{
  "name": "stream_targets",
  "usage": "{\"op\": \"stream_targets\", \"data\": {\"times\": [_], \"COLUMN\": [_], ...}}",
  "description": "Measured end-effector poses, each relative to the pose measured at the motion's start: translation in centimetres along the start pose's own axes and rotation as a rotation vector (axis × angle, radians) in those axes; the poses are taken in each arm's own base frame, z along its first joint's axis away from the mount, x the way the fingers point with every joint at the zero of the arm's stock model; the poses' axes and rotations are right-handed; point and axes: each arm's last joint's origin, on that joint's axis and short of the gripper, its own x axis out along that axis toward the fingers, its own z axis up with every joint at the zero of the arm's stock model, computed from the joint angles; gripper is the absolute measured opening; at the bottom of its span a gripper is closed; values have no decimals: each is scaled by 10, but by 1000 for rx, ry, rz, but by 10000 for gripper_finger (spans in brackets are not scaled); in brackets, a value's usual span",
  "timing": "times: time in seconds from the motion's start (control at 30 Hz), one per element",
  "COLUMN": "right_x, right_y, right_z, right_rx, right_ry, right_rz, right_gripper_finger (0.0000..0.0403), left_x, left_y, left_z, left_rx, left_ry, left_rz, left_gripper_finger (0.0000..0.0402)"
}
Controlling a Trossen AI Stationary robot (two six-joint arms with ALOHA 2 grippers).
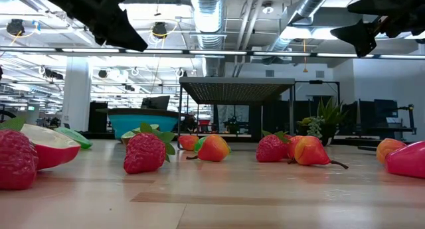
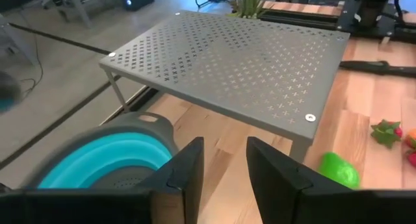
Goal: Pick & Place Fruit
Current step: Put the strainer bowl on the shelf
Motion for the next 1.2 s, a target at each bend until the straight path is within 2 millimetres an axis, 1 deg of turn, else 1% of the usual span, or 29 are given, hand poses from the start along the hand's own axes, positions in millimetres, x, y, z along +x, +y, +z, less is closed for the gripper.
{"op": "stream_targets", "data": {"times": [0.13, 0.23, 0.3, 0.53, 0.6, 0.7, 0.8, 0.87, 0.93, 1.03, 1.2], "right_x": [0, 0, 0, 0, 0, 0, 0, 0, 0, 0, 0], "right_y": [0, 0, 0, -1, -1, -1, -1, -1, -1, -1, -1], "right_z": [0, -1, -1, -2, -2, -3, -4, -4, -4, -5, -5], "right_rx": [-1, -2, -2, -3, -5, -7, -9, -10, -10, -15, -38], "right_ry": [4, 8, 7, 15, 21, 32, 38, 43, 44, 50, 51], "right_rz": [-1, -4, -7, -11, -13, -16, -17, -18, -18, -20, -19], "right_gripper_finger": [292, 292, 292, 292, 292, 292, 292, 292, 292, 292, 292], "left_x": [0, 2, 5, 21, 24, 27, 30, 33, 37, 48, 69], "left_y": [0, -1, -1, 2, 3, 6, 7, 8, 7, 5, 4], "left_z": [0, -1, -2, -7, -8, -9, -9, -11, -13, -20, -36], "left_rx": [11, 19, 23, 85, 127, 160, 146, 143, 141, 140, 177], "left_ry": [0, 11, 20, 82, 94, 105, 114, 127, 154, 215, 323], "left_rz": [0, 3, 14, 69, 81, 97, 109, 111, 75, 35, 68], "left_gripper_finger": [112, 136, 164, 287, 313, 338, 348, 347, 343, 334, 323]}}
